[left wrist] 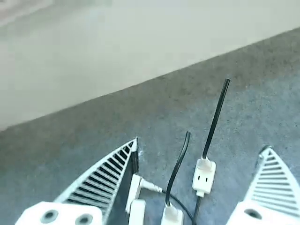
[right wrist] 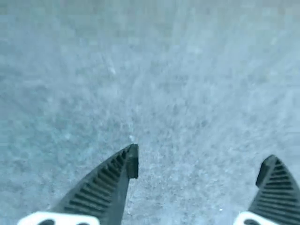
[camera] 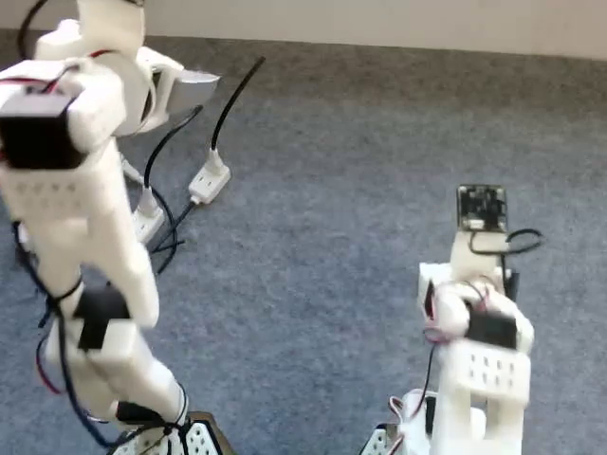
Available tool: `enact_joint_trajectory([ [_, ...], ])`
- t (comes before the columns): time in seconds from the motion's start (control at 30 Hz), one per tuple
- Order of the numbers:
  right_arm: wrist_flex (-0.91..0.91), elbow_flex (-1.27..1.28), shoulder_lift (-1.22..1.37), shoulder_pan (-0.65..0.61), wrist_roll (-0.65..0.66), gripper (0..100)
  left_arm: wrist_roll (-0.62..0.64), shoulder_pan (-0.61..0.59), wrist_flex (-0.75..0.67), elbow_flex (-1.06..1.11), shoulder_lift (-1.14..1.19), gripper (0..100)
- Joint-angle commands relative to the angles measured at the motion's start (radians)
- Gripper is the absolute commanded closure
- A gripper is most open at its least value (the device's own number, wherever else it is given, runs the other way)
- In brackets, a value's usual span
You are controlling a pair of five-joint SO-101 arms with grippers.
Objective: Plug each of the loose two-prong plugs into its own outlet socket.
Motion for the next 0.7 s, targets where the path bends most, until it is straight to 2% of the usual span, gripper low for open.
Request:
enact_joint_trajectory([
  [0.0,0.174,-0.088,-0.303,-0.001,0.066,61.6,0.031,-0.008,0.003,0.18,-0.182,64],
  [0.13,0.249,-0.054,-0.519,-0.001,0.126,64.7,0.052,0.045,0.002,0.412,-0.381,79],
  [0.3,0.252,0.074,-0.668,0.002,0.137,97.3,0.055,0.143,-0.048,0.852,-0.697,80],
  [0.33,0.248,0.101,-0.688,0.001,0.14,99.8,0.061,0.15,-0.094,0.967,-0.78,80],
  [0.4,0.239,0.142,-0.693,0.001,0.133,96.1,0.097,0.139,-0.215,1.222,-0.966,80],
  [0.53,0.237,0.196,-0.685,-0.001,0.132,98.9,0.098,0.107,-0.477,1.822,-1.38,80],
  [0.67,0.214,0.225,-0.685,-0.001,0.132,99.2,0.098,0.074,-0.626,2.302,-1.744,80],
])
